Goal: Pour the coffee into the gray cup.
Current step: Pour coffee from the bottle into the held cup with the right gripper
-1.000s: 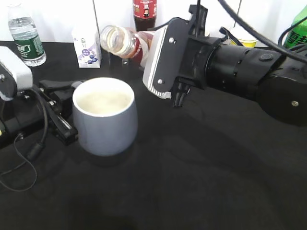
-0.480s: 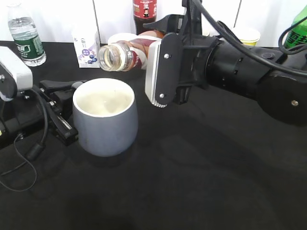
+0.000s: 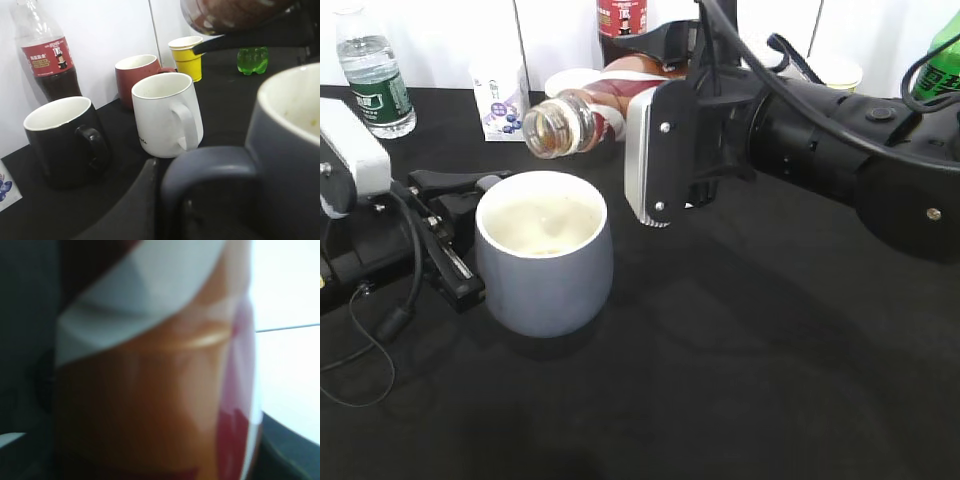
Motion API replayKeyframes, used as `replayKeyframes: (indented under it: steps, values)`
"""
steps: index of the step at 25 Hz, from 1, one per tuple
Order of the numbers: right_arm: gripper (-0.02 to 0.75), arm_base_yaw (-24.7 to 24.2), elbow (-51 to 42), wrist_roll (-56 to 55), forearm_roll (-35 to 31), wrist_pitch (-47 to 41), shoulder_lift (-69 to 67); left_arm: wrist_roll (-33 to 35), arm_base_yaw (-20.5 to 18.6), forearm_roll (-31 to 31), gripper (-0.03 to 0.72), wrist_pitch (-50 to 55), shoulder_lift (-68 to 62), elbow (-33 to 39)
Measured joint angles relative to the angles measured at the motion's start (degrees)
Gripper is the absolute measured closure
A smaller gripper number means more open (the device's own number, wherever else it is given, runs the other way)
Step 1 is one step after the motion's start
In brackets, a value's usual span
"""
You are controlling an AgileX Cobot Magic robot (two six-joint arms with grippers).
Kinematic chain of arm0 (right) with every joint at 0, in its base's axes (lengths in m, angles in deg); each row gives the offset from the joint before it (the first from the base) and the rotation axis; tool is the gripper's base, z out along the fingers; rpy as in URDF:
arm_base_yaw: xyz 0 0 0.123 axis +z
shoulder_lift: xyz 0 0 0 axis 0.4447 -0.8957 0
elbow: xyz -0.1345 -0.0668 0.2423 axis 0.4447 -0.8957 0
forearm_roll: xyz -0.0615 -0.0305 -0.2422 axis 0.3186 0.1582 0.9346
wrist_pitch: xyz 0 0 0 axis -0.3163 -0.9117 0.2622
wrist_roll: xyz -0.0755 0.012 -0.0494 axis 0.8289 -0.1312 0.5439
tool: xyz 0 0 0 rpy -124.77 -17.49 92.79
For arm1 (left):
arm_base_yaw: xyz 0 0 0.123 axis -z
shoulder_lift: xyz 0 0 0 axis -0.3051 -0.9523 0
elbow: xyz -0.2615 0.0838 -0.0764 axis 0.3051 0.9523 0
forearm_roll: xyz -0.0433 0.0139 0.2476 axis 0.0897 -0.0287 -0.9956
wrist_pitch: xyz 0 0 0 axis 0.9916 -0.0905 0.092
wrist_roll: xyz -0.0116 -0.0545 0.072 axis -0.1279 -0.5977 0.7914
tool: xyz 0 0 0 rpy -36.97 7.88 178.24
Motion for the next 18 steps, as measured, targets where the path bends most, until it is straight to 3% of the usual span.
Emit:
replayKeyframes:
  steps: [18]
  values:
    - [0.211,0.0,0.0,4.02,-0.11,0.31,0.0,0.0,0.0,-0.06,0.647,-0.51,0.0,0.0]
